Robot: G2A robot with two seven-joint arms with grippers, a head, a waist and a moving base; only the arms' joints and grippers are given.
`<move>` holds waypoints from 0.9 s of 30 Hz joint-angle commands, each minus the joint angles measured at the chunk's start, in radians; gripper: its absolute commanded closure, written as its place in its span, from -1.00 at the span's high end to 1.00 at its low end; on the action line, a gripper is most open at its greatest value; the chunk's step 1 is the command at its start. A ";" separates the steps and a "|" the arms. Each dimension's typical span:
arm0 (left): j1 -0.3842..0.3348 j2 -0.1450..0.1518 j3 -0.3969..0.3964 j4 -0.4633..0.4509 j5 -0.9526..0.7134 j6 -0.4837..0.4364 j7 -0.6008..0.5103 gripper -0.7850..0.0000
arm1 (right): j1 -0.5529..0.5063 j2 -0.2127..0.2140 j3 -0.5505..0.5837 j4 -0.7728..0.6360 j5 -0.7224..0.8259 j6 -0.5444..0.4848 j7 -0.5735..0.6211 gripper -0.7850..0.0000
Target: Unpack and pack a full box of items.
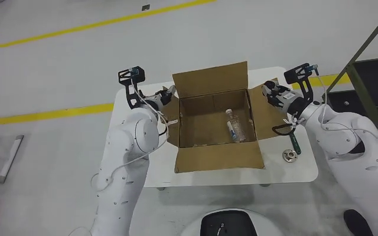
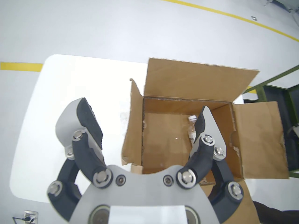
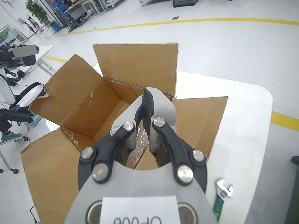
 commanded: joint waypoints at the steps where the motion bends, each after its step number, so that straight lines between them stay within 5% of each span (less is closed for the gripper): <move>1: 0.000 0.000 0.000 0.000 -0.004 0.000 0.000 1.00 | 0.003 0.000 -0.003 0.002 0.000 -0.001 0.000 -1.00; 12: 0.003 0.000 -0.001 -0.001 -0.002 -0.003 0.011 1.00 | 0.013 -0.004 -0.035 0.020 0.014 -0.006 0.001 -1.00; 17: 0.077 0.000 -0.005 -0.006 0.058 -0.032 0.257 1.00 | 0.007 -0.002 -0.030 0.027 0.017 -0.010 0.001 -1.00; 21: 0.146 0.012 -0.006 0.012 0.287 -0.049 0.472 1.00 | 0.001 -0.001 -0.025 0.030 0.014 -0.014 -0.007 -1.00; 27: 0.263 0.012 -0.043 -0.013 0.260 -0.049 0.518 1.00 | -0.002 0.000 -0.020 0.029 0.010 -0.012 -0.008 -1.00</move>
